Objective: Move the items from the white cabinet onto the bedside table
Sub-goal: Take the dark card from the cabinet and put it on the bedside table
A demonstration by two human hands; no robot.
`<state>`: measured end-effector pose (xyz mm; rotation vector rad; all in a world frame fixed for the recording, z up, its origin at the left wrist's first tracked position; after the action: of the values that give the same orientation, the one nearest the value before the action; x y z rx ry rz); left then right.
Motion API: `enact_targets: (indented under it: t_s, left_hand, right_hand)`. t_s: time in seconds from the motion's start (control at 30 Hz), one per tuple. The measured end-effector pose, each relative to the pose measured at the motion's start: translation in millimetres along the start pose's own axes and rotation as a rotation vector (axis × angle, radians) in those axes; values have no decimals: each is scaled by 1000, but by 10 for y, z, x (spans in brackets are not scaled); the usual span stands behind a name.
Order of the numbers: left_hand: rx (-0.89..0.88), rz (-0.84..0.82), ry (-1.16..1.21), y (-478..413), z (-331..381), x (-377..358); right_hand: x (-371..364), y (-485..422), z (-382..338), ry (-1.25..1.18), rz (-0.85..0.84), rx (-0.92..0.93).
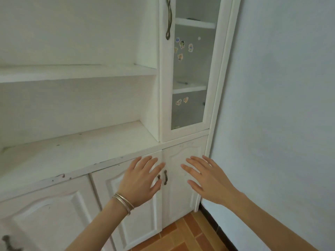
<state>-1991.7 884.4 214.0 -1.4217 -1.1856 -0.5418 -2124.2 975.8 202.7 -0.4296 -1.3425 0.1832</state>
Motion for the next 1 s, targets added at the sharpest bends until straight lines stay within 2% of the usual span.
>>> enact_targets:
  t_s: [0.33, 0.47, 0.63, 0.77, 0.9, 1.0]
  left_hand:
    - [-87, 70, -85, -1035, -1378, -211]
    - [-84, 115, -104, -1322, -1766, -223]
    - [-32, 249, -170, -1807, -2314, 6]
    - [12, 266, -249, -2258, -2659, 120]
    - [66, 230, -307, -2584, -2861, 72]
    - [89, 239, -330, -2705, -2943, 28]
  right_hand:
    - [-200, -1760, 300, 54, 89, -22]
    - [-220, -2336, 365, 110, 148, 31]
    - [-181, -3094, 517, 168, 242, 113]
    - [-125, -3576, 624, 188, 303, 178]
    - [163, -3874, 794, 111, 459, 155]
    - [405, -4026, 846, 144, 569, 194]
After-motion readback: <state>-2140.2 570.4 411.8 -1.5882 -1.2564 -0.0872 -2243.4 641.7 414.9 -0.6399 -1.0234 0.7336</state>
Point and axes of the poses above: each hand's wrist, its own y-axis away from the middle knuckle, its own x-axis out of the back of the hand, z = x × y, the point moved 9 cm from there along -y, towards the middle knuckle, and after that the axes turned 7 degrees about -x, right-handed, at the moved point
